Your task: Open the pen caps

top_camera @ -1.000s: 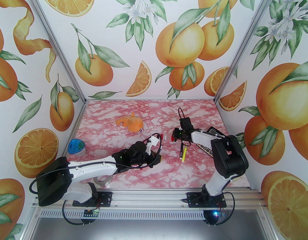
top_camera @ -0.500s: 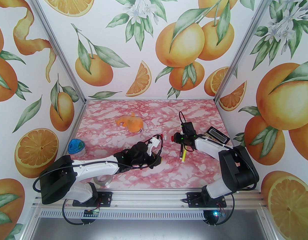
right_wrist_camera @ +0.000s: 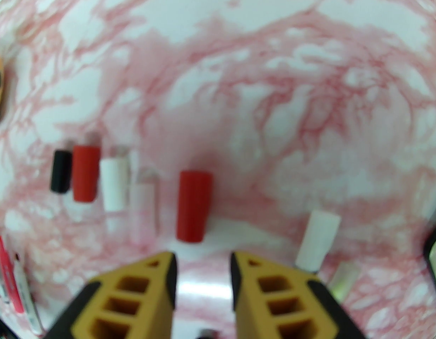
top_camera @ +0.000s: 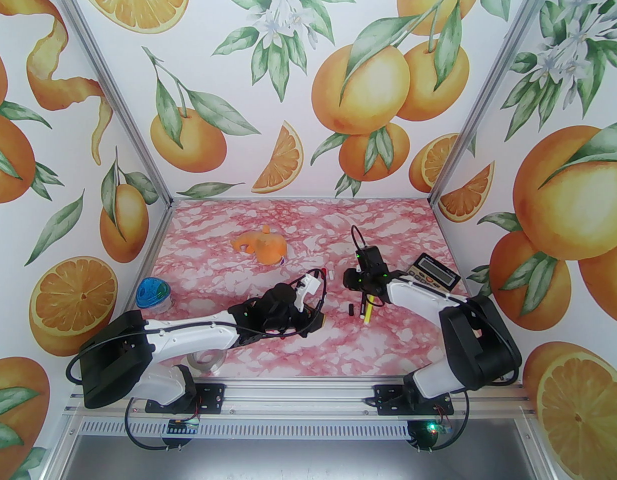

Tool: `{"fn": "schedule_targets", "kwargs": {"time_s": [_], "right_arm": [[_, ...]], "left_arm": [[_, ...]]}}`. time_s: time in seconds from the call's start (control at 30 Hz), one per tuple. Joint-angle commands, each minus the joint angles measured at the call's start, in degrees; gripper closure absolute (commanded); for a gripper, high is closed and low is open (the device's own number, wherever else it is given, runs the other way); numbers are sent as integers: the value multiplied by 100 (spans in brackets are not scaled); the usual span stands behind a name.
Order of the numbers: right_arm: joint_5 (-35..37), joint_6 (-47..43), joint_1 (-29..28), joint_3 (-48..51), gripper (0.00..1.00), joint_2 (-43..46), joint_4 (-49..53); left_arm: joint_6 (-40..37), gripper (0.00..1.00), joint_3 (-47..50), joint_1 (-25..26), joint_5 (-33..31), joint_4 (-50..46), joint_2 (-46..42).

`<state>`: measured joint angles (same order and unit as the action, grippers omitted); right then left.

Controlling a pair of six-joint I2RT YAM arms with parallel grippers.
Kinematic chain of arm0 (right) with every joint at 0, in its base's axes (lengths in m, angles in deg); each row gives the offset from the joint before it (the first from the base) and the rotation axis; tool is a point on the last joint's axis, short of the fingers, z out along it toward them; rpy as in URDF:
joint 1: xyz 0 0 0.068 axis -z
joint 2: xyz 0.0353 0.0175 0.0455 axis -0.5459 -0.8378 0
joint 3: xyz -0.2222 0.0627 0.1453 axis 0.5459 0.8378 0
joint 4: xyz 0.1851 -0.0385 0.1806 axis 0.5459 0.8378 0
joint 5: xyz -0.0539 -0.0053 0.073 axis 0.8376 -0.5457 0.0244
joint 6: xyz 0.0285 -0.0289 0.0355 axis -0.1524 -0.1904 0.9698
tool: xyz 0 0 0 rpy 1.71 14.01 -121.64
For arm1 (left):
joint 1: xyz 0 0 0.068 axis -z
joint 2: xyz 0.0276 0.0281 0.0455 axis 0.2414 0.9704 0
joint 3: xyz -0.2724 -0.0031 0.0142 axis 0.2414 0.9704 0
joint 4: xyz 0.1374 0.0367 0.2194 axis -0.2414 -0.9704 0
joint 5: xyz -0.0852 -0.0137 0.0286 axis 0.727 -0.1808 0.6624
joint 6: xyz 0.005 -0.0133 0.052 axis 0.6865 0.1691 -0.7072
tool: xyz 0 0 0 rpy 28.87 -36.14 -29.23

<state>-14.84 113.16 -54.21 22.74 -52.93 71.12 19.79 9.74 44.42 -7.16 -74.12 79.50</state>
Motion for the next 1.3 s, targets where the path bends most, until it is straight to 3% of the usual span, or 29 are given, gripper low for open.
{"fn": "schedule_targets", "kwargs": {"time_s": [0.0,0.53,1.27], "right_arm": [[159,192,-127,272,68,366,295],[653,1198,-945,1050,69,1618,1460],[675,1297,-1143,1038,69,892,822]], "left_arm": [[-45,100,-219,-25,75,60,47],[-28,100,-168,-22,67,125,41],[0,100,-135,-22,90,169,90]]}}
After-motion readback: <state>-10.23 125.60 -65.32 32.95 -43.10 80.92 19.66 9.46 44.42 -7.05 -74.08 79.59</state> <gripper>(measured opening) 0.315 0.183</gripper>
